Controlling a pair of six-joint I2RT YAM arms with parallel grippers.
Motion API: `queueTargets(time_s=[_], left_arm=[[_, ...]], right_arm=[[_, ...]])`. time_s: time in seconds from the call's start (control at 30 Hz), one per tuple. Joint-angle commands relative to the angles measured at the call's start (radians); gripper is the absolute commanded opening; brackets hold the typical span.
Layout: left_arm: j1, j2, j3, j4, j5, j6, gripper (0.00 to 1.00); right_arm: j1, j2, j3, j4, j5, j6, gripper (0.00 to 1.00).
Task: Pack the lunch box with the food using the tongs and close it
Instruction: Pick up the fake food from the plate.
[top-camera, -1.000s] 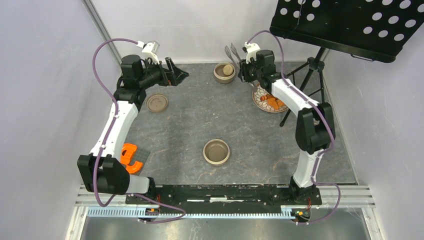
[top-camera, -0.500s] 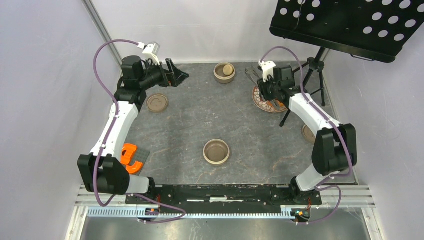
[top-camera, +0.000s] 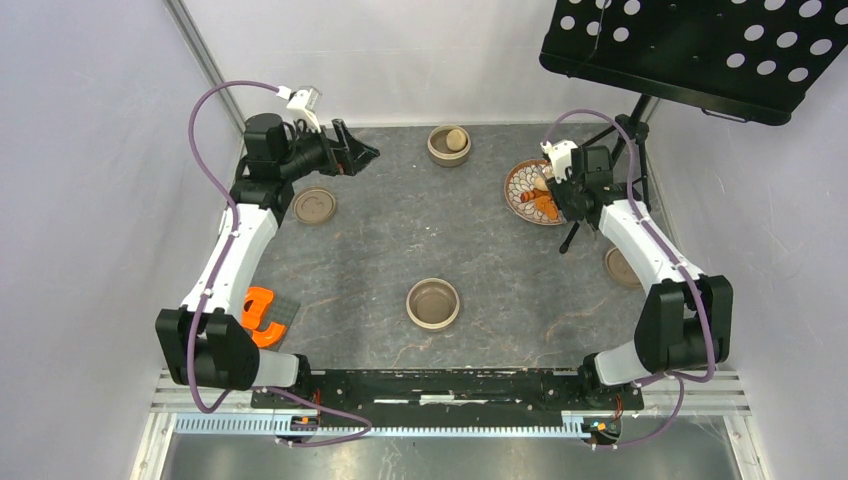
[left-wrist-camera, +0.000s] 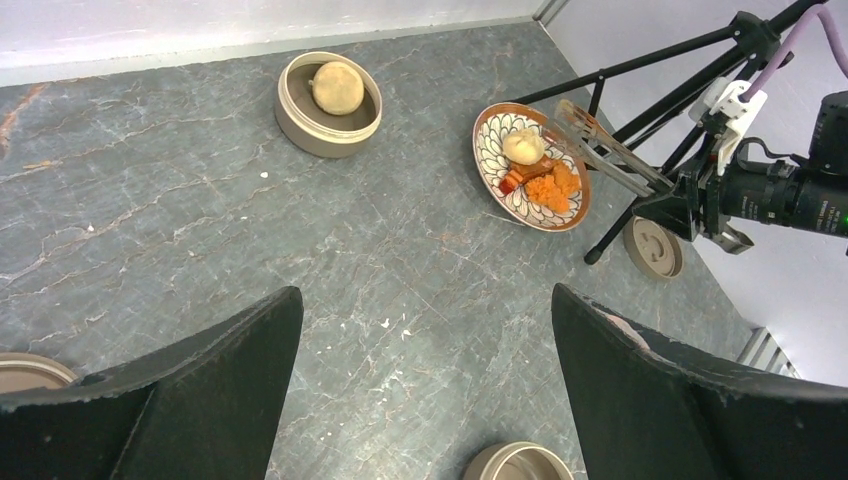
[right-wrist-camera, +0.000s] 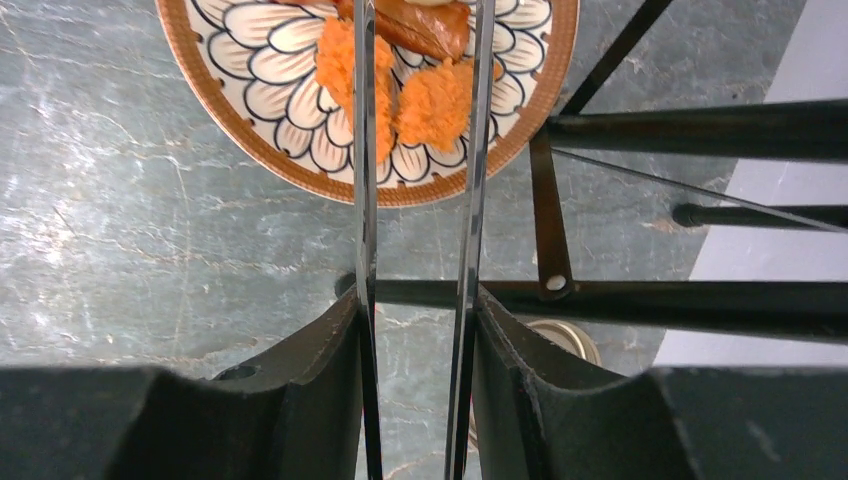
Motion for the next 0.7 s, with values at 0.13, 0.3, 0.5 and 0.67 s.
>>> queueTargets(time_s=[0.13, 0.3, 0.5, 0.67], left_arm=[[0.004, -0.038, -0.019, 0.062, 0.028, -0.019, 1.00], [0.004, -0.046, -0.023, 0.063, 0.025, -0.016, 1.00], [0.004, -0.052, -0.026, 0.061, 0.023, -0.008, 1.00], [0.004, -0.048, -0.024, 0.061, 0.024, -0.002, 1.00]], right_arm=[[-0.013, 0.033, 0.040, -0.030, 0.047, 0.006, 0.45], [-0.025, 0.082, 0.077, -0.050, 0.031, 0.040, 0.47], [-0.051, 0.130, 0.116, -0.072, 0.011, 0.081, 0.47], [-0.058, 0.161, 0.138, -0.082, -0.007, 0.099, 0.47]])
